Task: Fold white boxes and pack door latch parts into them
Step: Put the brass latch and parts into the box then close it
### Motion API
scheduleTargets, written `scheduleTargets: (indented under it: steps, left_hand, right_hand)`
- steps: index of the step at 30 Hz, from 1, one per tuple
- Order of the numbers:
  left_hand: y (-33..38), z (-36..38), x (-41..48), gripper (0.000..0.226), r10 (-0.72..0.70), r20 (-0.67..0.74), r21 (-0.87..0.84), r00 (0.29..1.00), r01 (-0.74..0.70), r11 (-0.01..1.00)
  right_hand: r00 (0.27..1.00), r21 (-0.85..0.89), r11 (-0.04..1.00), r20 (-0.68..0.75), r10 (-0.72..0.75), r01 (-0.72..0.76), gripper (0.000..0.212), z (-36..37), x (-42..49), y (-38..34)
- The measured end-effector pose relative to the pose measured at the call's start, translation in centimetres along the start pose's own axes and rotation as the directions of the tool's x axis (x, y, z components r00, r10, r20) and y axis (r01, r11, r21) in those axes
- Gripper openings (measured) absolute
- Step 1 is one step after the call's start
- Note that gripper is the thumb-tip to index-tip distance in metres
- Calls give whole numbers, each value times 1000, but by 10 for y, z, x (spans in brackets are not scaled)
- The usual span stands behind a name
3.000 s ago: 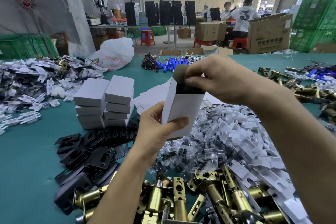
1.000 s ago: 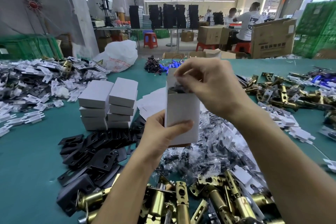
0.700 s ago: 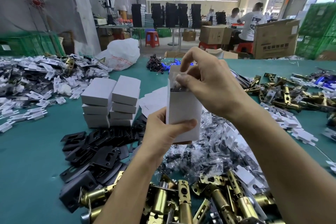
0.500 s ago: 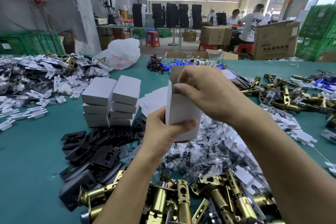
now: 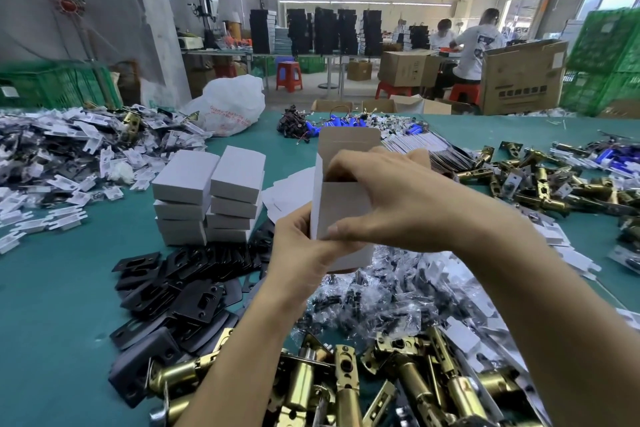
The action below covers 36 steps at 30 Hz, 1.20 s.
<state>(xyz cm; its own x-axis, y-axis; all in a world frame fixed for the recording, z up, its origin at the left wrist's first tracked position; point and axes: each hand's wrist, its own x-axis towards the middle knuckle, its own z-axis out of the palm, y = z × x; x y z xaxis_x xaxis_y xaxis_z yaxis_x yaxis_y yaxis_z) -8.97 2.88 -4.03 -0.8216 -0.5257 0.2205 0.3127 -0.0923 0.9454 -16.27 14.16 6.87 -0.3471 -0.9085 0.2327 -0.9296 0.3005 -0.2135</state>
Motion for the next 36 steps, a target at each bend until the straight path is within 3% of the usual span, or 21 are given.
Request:
scheduleTargets:
  steps: [3, 8, 13, 19, 23, 25, 29, 31, 34, 36]
  left_hand:
    - [-2, 1, 0, 31, 5, 2, 39, 1000, -5, 999]
    - [-3, 2, 0, 27, 18, 12, 108, 1000, -20, 994]
    - [-3, 2, 0, 29, 24, 1, 125, 1000, -24, 992]
    - [0, 3, -1, 29, -5, 31, 120, 1000, 1, 993]
    - [0, 3, -2, 33, -31, 46, 119, 998, 26, 993]
    - [0, 3, -1, 34, -39, 33, 99, 999, 36, 994]
    - [0, 4, -1, 28, -32, 39, 106, 999, 27, 994]
    - [0, 4, -1, 26, -21, 42, 129, 999, 15, 991]
    - [-4, 4, 0, 24, -6, 41, 180, 999, -2, 984]
    - [-6, 3, 1, 17, -4, 37, 185, 999, -3, 983]
  right_hand:
    - [997, 132, 990, 70, 36, -45, 51, -3, 1, 1]
    - [988, -102, 991, 120, 102, -90, 24, 1, 11, 1]
    - [982, -128, 986, 139, 126, -108, 30, 3, 13, 3]
    - [979, 167, 984, 203, 21, -56, 38, -3, 12, 12]
    - [984, 432, 900, 176, -27, -53, 18, -8, 9, 21]
    - [989, 490, 870, 149, -17, -59, 7, -12, 8, 25]
    - [995, 542, 839, 98, 0, -53, 16, -17, 6, 30]
    - [992, 492, 869, 125, -6, -57, 16, -18, 6, 27]
    - [985, 153, 987, 172, 13, -40, 13, -11, 11, 20]
    - [985, -67, 995, 153, 78, -68, 15, -6, 14, 16]
